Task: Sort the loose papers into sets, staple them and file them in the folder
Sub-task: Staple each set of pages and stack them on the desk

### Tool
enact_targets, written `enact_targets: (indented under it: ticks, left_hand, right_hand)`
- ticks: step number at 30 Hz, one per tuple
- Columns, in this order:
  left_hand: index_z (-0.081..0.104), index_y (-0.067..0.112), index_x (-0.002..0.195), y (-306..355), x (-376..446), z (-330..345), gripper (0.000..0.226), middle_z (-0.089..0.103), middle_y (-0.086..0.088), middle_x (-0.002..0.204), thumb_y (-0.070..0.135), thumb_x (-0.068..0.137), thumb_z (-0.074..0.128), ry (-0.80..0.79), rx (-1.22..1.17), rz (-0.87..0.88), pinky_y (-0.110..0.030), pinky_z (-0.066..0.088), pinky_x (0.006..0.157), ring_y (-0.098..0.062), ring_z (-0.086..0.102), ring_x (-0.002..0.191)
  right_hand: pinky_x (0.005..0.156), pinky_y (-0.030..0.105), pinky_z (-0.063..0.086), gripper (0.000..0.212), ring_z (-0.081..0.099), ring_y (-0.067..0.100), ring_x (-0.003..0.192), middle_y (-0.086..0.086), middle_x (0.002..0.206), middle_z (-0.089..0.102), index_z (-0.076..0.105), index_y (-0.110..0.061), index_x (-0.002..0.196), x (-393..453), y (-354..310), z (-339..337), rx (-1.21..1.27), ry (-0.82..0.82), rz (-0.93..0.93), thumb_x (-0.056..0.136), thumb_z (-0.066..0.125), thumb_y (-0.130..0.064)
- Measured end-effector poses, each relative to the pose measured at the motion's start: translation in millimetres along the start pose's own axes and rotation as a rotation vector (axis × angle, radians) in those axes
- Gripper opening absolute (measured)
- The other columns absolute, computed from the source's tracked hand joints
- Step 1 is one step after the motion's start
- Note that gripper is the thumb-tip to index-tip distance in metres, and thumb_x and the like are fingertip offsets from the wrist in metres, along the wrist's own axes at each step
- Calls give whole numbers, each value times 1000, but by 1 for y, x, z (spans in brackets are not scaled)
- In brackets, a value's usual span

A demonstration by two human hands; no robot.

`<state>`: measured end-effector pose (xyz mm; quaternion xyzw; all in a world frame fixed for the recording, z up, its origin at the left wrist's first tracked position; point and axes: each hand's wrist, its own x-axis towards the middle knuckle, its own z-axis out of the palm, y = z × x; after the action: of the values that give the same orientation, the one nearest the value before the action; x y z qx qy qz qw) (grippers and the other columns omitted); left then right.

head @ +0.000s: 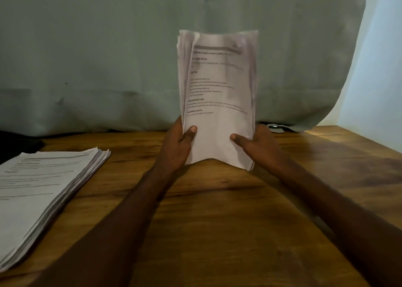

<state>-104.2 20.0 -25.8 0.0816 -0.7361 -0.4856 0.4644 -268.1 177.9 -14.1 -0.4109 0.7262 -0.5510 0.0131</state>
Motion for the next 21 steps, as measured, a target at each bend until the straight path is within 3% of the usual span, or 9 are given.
enact_targets:
  ticks: [2,4,7,10,12,14,18,21]
  left_hand:
    - [65,48,114,-3,0,-4,26,75,18,113,27,100,68,-3,-81,-114,-39,61,94,-5,70,107]
    - [71,37,116,-3,4,-10,29,77,7,115,23,92,78,-43,-220,-232,-47,60,93,-18,74,106]
    - [70,27,122,-3,8,-19,40,76,1,120,13,87,81,-124,-247,-273,-44,60,94,-24,73,110]
    - [71,38,107,-6,5,-15,32,77,17,108,17,86,83,-33,-117,-194,-32,61,87,-8,74,100]
    - [67,44,99,-5,3,-4,29,72,35,90,25,86,84,26,-12,-128,-14,58,72,9,71,89]
    - [63,46,96,-7,-1,9,29,67,42,79,29,86,84,66,59,-76,-7,53,62,19,65,81]
    - [67,38,114,-14,-4,20,32,68,33,90,31,87,83,104,151,6,-13,57,69,14,68,86]
    - [69,17,130,-12,-4,15,42,72,12,111,26,91,79,106,181,47,-20,60,80,1,71,98]
  right_hand:
    - [63,14,42,55,56,-2,85,-17,106,60,55,-18,141,-1,2,-2,-6,-40,29,93,73,-38]
    - [64,15,41,57,54,-4,86,-16,110,58,51,-21,140,-2,3,-4,31,-81,56,92,74,-40]
    - [65,16,43,60,56,-2,89,-13,112,58,50,-21,138,-5,0,-4,19,-99,74,89,76,-45]
    - [71,15,48,50,65,11,105,-5,121,68,59,-17,139,-11,-4,4,-16,-21,-43,94,73,-36]
    - [79,20,52,46,65,15,112,2,129,69,60,-13,140,-14,-5,10,-50,93,-118,98,68,-30]
    - [81,26,54,45,66,20,114,6,130,69,61,-12,139,-16,-6,16,-88,169,-148,98,68,-30]
    - [70,15,47,45,66,23,115,7,131,69,60,-12,139,-14,-4,20,-126,188,-167,97,68,-26]
    - [81,31,58,45,67,24,113,9,127,70,62,-8,137,-12,-7,21,-146,196,-210,96,68,-25]
